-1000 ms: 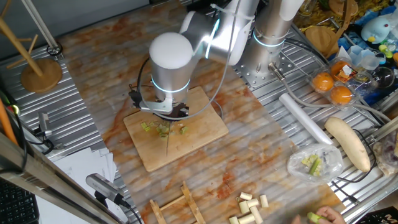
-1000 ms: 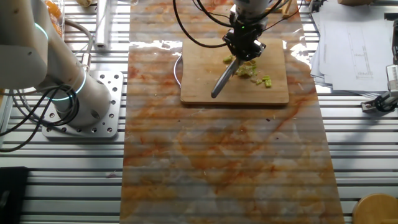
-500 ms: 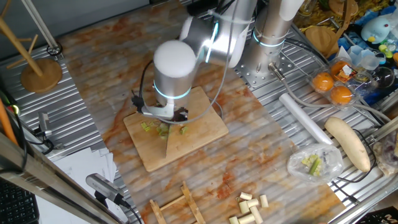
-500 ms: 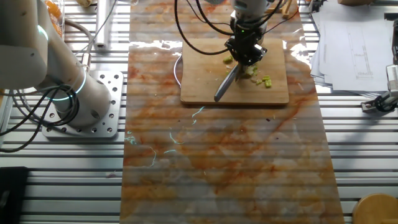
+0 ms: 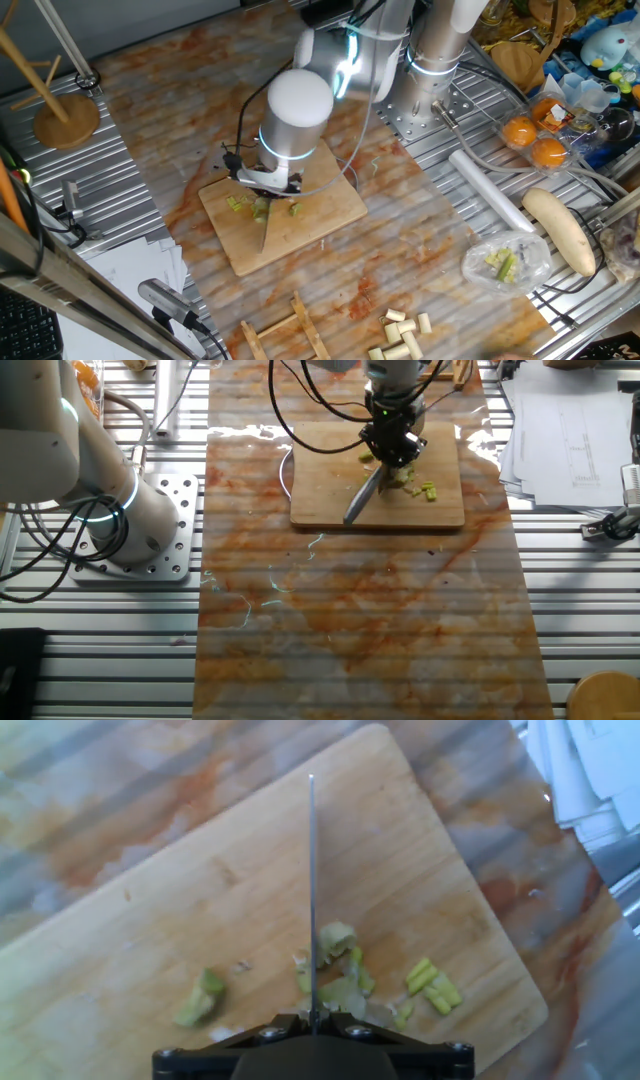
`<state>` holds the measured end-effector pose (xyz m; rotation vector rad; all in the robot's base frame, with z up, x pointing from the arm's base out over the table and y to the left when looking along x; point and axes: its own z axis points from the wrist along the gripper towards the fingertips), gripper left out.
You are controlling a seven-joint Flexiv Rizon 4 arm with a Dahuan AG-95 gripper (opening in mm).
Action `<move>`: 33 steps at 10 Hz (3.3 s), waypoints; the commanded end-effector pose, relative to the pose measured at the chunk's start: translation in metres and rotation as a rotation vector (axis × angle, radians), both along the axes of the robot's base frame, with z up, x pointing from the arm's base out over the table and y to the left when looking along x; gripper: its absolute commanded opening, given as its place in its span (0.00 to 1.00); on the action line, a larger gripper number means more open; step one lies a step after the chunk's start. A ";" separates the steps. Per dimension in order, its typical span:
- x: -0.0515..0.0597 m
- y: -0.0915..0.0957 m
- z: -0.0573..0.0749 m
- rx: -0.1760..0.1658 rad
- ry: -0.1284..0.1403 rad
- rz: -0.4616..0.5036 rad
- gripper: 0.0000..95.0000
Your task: Chop the scallions
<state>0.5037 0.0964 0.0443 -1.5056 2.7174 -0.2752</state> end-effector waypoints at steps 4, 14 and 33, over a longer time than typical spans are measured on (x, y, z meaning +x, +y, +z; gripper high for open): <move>-0.009 0.009 0.039 0.096 0.106 -0.051 0.00; -0.017 0.015 -0.004 0.082 0.074 -0.051 0.00; -0.048 0.031 0.033 0.179 0.164 -0.055 0.00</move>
